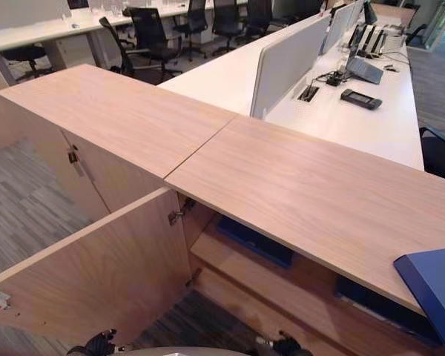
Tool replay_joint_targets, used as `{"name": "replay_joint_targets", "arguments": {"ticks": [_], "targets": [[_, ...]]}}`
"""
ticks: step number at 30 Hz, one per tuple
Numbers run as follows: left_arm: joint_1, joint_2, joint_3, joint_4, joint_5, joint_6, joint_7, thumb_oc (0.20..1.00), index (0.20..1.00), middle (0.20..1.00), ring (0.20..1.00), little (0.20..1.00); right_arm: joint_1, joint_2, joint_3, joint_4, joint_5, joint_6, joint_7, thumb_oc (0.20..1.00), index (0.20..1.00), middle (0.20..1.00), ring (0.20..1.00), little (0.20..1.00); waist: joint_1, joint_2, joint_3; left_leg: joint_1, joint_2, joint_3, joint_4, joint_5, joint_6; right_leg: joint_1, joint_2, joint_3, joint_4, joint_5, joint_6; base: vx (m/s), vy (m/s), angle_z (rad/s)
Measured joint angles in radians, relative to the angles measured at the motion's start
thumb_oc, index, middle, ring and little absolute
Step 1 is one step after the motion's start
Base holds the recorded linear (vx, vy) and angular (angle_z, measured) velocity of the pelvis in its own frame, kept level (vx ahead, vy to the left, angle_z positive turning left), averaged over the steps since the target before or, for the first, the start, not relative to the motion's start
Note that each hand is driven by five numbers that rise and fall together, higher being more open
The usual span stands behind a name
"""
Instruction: Put the empty folder in the office cabinet
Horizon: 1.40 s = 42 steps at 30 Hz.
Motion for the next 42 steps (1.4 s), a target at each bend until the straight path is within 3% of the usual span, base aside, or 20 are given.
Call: {"name": "replay_joint_targets", "arguments": {"ticks": [6,10,11,13,14,15,17,18,19,20,23,27,34,36,38,39,40,41,42], "targets": [[0.002,-0.024,-0.022,-0.002,0.0,0.005,0.002,1.0,1.0,1.0,1.0,1.0,0.021,-0.006,-0.044,0.001,-0.03,0.007,0.004,1.0,1.0,1.0,1.0,1.0,-0.019,0.007,0.0,0.032,0.0,0.054,0.0,-0.001,0.0,-0.006,0.0,0.036,0.001,0.01,0.011,-0.09,0.007,-0.21],[-0.026,-0.038,-0.04,-0.006,-0.001,0.006,0.003,1.0,1.0,1.0,1.0,1.0,-0.033,-0.019,-0.048,0.002,-0.029,0.007,-0.002,1.0,1.0,1.0,1.0,1.0,-0.04,0.008,0.055,0.03,0.0,0.122,0.003,0.006,0.012,-0.077,-0.003,0.059,0.069,0.064,0.03,-0.27,0.011,-0.62],[-0.05,-0.043,-0.042,-0.012,-0.001,0.007,0.002,1.0,1.0,1.0,1.0,1.0,-0.089,-0.028,-0.054,0.01,-0.025,0.007,-0.014,1.0,1.0,1.0,1.0,1.0,-0.04,0.023,0.105,0.016,0.016,0.173,0.002,0.008,0.04,-0.099,0.004,0.05,0.035,0.133,0.074,-0.23,0.026,-0.87],[-0.078,-0.05,-0.038,-0.015,-0.001,0.008,0.002,1.0,1.0,1.0,1.0,1.0,-0.101,-0.032,-0.054,0.03,-0.02,0.009,-0.017,1.0,1.0,1.0,1.0,1.0,-0.042,0.058,0.121,-0.003,0.042,0.202,0.003,0.025,0.056,-0.127,0.007,-0.01,0.177,0.036,0.038,-0.2,0.002,-0.58],[-0.078,-0.049,-0.039,-0.024,-0.001,0.003,0.002,1.0,1.0,1.0,1.0,1.0,-0.102,-0.033,-0.054,0.037,-0.02,0.012,-0.017,1.0,1.0,1.0,1.0,1.0,-0.028,0.082,0.125,-0.005,0.066,0.226,0.011,0.032,0.051,-0.148,0.008,-0.04,0.33,-0.052,0.032,-0.15,-0.043,-0.48],[-0.077,-0.047,-0.038,-0.025,-0.002,0.002,0.001,1.0,1.0,1.0,1.0,1.0,-0.102,-0.032,-0.053,0.036,-0.02,0.011,-0.017,1.0,1.0,1.0,1.0,1.0,-0.011,0.095,0.128,-0.001,0.089,0.252,0.011,0.036,0.05,-0.155,0.008,-0.062,0.449,-0.112,0.035,-0.12,-0.093,-0.77],[-0.058,-0.04,-0.03,-0.018,-0.003,0.009,0.002,1.0,1.0,1.0,1.0,1.0,-0.098,-0.044,-0.054,0.034,-0.019,0.007,-0.018,1.0,1.0,1.0,1.0,1.0,0.011,0.093,0.117,0.001,0.108,0.305,0.015,0.04,0.043,-0.116,-0.017,-0.089,0.518,-0.182,0.052,-0.1,-0.129,-0.81],[-0.04,-0.038,-0.017,-0.017,-0.003,0.01,0.002,1.0,1.0,1.0,1.0,1.0,-0.1,-0.044,-0.054,0.034,-0.019,0.007,-0.019,1.0,1.0,1.0,1.0,1.0,0.017,0.082,0.11,0.002,0.11,0.333,0.018,0.042,0.04,-0.084,-0.038,-0.105,0.503,-0.207,0.059,-0.05,-0.104,-0.95],[-0.019,-0.038,-0.01,-0.004,-0.003,0.013,0.001,1.0,1.0,1.0,1.0,1.0,-0.098,-0.042,-0.053,0.032,-0.019,0.006,-0.019,1.0,1.0,1.0,1.0,1.0,0.026,0.067,0.102,0.005,0.111,0.361,0.016,0.042,0.035,-0.029,-0.065,-0.128,0.405,-0.236,0.062,-0.09,-0.28,-1.15],[0.0,-0.061,-0.004,-0.002,-0.003,0.021,-0.005,1.0,1.0,1.0,1.0,1.0,-0.104,-0.053,-0.054,0.037,-0.019,0.008,-0.02,1.0,1.0,1.0,1.0,1.0,0.025,0.068,0.098,0.003,0.136,0.374,0.013,0.06,-0.025,0.085,-0.018,-0.136,0.156,-0.207,0.063,-0.07,-0.274,-0.89],[0.017,-0.103,0.0,-0.002,-0.003,0.014,-0.006,1.0,1.0,1.0,1.0,1.0,-0.048,-0.091,-0.041,0.028,-0.02,0.007,-0.022,1.0,1.0,1.0,1.0,1.0,0.012,0.115,0.072,0.015,0.189,0.359,0.036,0.079,-0.03,0.114,0.053,-0.092,0.073,-0.181,0.028,-0.1,-0.258,-0.42],[-0.002,-0.109,-0.002,-0.004,-0.003,0.012,-0.005,1.0,1.0,1.0,1.0,1.0,-0.038,-0.109,-0.041,0.025,-0.02,0.007,-0.022,1.0,1.0,1.0,1.0,1.0,-0.012,0.132,0.07,-0.01,0.235,0.356,0.07,0.105,-0.069,0.121,0.1,-0.057,-0.005,-0.138,0.004,-0.08,-0.167,-0.32],[-0.038,-0.15,0.001,-0.002,-0.004,0.012,0.01,1.0,1.0,1.0,1.0,1.0,-0.048,-0.14,-0.04,0.018,-0.02,0.004,-0.022,1.0,1.0,1.0,1.0,1.0,-0.047,0.16,0.097,-0.01,0.266,0.356,0.104,0.144,-0.126,0.111,0.119,-0.02,-0.003,-0.125,-0.024,-0.09,-0.166,-0.2],[-0.044,-0.141,0.002,-0.001,-0.018,0.011,0.013,1.0,1.0,1.0,1.0,1.0,-0.084,-0.135,-0.037,0.016,-0.02,0.004,-0.021,1.0,1.0,1.0,1.0,1.0,-0.037,0.111,0.142,-0.016,0.26,0.3,0.156,0.22,-0.221,0.082,0.098,0.039,0.029,-0.122,-0.056,-0.12,-0.093,-0.72],[-0.05,-0.139,-0.001,0.003,-0.018,0.013,0.011,1.0,1.0,1.0,1.0,1.0,-0.106,-0.137,-0.032,0.01,-0.02,-0.003,-0.024,1.0,1.0,1.0,1.0,1.0,-0.047,0.077,0.159,-0.034,0.241,0.201,0.158,0.292,-0.182,0.068,0.079,0.058,0.014,-0.103,-0.082,-0.04,-0.085,-0.43],[-0.06,-0.138,-0.001,0.001,-0.02,0.012,0.011,1.0,1.0,1.0,1.0,1.0,-0.098,-0.154,-0.032,0.017,-0.02,0.001,-0.03,1.0,1.0,1.0,1.0,1.0,-0.046,0.073,0.16,-0.043,0.231,0.186,0.173,0.289,-0.186,0.073,0.079,0.056,-0.005,-0.089,-0.088,-0.01,-0.071,-0.13],[-0.069,-0.138,0.001,-0.002,-0.02,0.012,0.011,1.0,1.0,1.0,1.0,1.0,-0.093,-0.169,-0.012,0.015,-0.021,0.006,-0.031,1.0,1.0,1.0,1.0,1.0,-0.05,0.06,0.164,-0.046,0.184,0.17,0.253,0.159,-0.2,0.072,0.061,0.058,-0.005,-0.082,-0.095,0.02,-0.011,-0.2],[-0.067,-0.135,0.0,-0.002,-0.02,0.012,0.011,1.0,1.0,1.0,1.0,1.0,-0.094,-0.172,-0.001,0.013,-0.021,0.003,-0.031,1.0,1.0,1.0,1.0,1.0,-0.052,0.057,0.162,-0.036,0.144,0.173,0.281,0.068,-0.155,0.073,0.048,0.059,-0.005,-0.075,-0.095,0.04,0.041,-0.2],[-0.067,-0.133,0.0,-0.003,-0.02,0.011,0.01,1.0,1.0,1.0,1.0,1.0,-0.088,-0.174,-0.002,0.011,-0.021,0.002,-0.032,1.0,1.0,1.0,1.0,1.0,-0.058,0.065,0.157,-0.013,0.114,0.186,0.257,0.037,-0.117,0.081,0.048,0.053,-0.005,-0.069,-0.09,0.03,0.03,-0.03]]}}
